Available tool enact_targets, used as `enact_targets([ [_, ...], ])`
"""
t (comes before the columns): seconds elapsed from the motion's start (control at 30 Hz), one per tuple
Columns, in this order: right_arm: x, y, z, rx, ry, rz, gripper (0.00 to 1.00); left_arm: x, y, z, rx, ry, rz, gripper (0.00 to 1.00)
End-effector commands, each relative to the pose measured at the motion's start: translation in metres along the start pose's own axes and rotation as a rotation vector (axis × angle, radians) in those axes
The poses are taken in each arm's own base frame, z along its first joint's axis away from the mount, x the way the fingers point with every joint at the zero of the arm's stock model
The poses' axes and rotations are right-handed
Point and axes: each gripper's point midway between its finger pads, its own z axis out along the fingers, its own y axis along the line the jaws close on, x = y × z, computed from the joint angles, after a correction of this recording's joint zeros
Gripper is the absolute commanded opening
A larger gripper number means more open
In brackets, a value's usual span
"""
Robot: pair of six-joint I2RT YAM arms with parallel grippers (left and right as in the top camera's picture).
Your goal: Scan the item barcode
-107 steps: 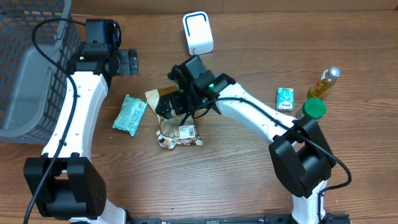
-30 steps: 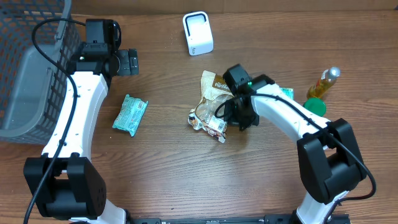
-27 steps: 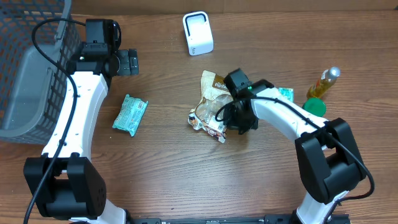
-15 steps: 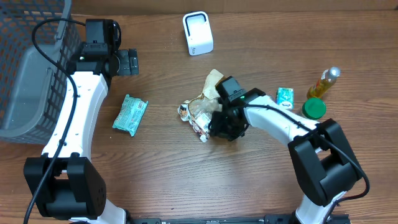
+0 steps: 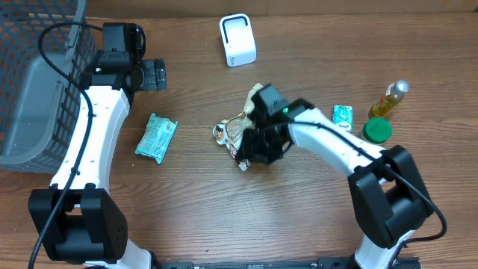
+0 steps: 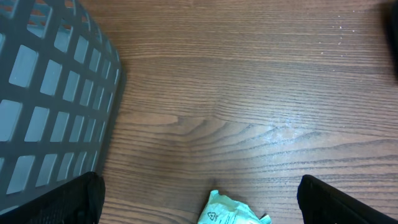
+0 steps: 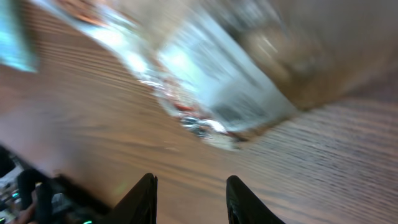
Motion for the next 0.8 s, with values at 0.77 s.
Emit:
enact_targets([
  [0.77,-0.091,-0.029,-0.045,0.18,-0.389,-0.108,0.28,-0.012,0.001,-0.011,0.001,-0.041,0.016,1.0],
])
